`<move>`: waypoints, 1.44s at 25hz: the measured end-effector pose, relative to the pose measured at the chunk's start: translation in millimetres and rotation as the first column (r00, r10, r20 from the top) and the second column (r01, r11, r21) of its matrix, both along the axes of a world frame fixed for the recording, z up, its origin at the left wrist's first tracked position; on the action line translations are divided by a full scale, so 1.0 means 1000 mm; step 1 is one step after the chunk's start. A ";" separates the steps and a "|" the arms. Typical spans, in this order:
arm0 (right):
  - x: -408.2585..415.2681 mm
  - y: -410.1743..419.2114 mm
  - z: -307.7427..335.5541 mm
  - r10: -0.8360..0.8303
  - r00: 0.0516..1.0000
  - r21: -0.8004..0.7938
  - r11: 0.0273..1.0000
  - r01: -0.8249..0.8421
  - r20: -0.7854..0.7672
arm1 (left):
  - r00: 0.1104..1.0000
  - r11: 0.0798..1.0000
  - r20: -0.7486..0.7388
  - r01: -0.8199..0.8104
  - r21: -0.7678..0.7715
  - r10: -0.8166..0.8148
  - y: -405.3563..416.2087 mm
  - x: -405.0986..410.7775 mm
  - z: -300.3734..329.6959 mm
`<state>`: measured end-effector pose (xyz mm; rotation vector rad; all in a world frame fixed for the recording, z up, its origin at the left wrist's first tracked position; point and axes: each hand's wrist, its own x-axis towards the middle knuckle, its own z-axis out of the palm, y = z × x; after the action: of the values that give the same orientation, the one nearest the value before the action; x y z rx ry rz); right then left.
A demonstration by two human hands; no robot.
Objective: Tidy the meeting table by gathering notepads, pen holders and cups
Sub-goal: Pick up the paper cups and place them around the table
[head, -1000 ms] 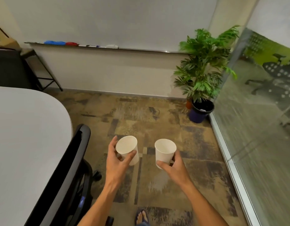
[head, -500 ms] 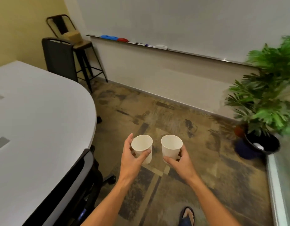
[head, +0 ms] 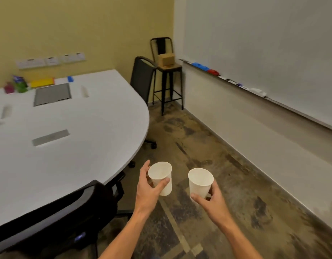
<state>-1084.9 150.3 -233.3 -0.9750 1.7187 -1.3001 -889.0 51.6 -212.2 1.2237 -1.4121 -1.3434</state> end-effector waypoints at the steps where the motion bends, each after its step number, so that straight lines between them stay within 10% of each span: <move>1: -0.007 -0.011 0.000 0.032 0.999 0.002 0.999 -0.032 0.005 | 0.999 0.999 0.013 -0.044 0.003 0.044 -0.007 -0.003 0.000; 18: -0.011 -0.372 -0.007 0.467 0.884 0.014 0.884 -0.467 -0.001 | 0.805 0.805 0.028 -0.593 -0.007 0.593 -0.271 0.028 -0.022; 36: -0.040 -0.729 0.008 0.812 0.578 0.073 0.584 -0.809 -0.083 | 0.384 0.400 0.182 -0.914 -0.062 0.905 -0.497 0.020 -0.054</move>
<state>-1125.0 -578.7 -225.3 -1.5894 1.0727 -0.5938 -869.4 -445.9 -266.4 1.8096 -0.5304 -0.4421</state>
